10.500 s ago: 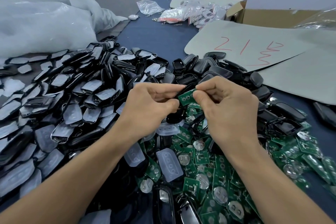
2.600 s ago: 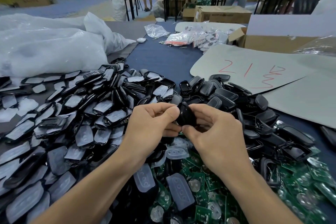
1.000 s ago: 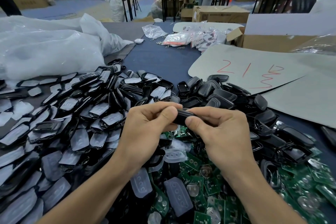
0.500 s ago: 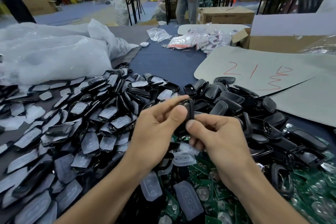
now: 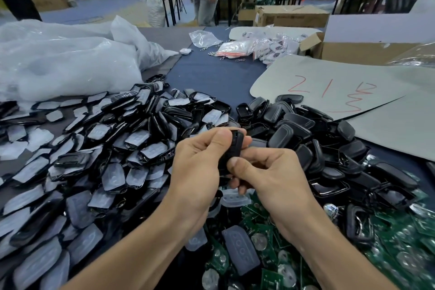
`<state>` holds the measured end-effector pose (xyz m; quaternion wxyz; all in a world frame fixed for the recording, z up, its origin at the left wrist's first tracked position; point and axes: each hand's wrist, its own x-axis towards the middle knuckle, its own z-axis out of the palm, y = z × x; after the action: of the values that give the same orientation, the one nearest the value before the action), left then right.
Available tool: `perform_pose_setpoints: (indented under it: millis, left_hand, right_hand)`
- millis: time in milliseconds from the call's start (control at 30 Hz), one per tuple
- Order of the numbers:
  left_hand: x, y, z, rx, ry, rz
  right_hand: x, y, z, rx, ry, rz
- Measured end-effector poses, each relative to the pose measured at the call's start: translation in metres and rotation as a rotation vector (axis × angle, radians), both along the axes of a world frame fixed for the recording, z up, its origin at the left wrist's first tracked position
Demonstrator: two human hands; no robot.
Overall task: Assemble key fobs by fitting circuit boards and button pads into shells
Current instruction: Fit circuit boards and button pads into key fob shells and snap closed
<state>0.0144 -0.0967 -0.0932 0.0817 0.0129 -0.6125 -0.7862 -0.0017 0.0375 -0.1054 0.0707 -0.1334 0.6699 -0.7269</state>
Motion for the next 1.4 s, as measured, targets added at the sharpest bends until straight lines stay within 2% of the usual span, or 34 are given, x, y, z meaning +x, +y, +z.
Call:
perform_pose_setpoints:
  millis: [233, 367, 433, 533, 600, 700, 833, 933, 1033, 1200, 1400]
  left_hand:
    - [-0.005, -0.005, 0.001, 0.015, -0.032, -0.099]
    - [-0.005, -0.003, -0.004, -0.099, 0.050, -0.130]
    - [-0.004, -0.005, -0.005, -0.288, 0.127, -0.061]
    - [-0.004, -0.010, -0.008, -0.771, 0.174, 0.105]
    - [-0.002, -0.012, -0.006, -0.884, 0.181, 0.143]
    - [-0.002, -0.015, -0.004, -0.992, 0.244, 0.132]
    - [-0.003, -0.017, -0.005, -0.963, 0.220, 0.122]
    - [-0.004, -0.016, -0.006, -0.808, 0.174, 0.128]
    - [-0.003, -0.014, -0.006, -0.650, 0.164, 0.095]
    - [0.003, -0.009, -0.008, -0.792, 0.165, 0.089]
    - [0.005, -0.006, -0.003, -0.732, 0.186, 0.087]
  right_hand:
    - [0.005, -0.002, 0.004, -0.028, 0.000, -0.054]
    - [0.003, 0.000, 0.004, -0.121, -0.069, -0.100]
    - [0.004, 0.002, 0.006, -0.068, -0.054, -0.094]
    - [0.005, 0.006, 0.006, 0.212, 0.126, -0.315]
    - [0.006, 0.008, 0.008, 0.271, 0.235, -0.423]
    - [0.004, 0.008, 0.008, 0.353, 0.340, -0.365]
    - [0.000, 0.012, 0.010, 0.262, 0.261, -0.294]
    - [-0.003, 0.015, 0.010, 0.137, 0.142, -0.254]
    - [-0.002, 0.015, 0.012, 0.105, 0.134, -0.249]
    - [0.001, 0.017, 0.015, 0.115, 0.166, -0.268]
    - [0.006, 0.014, 0.014, 0.085, 0.171, -0.278]
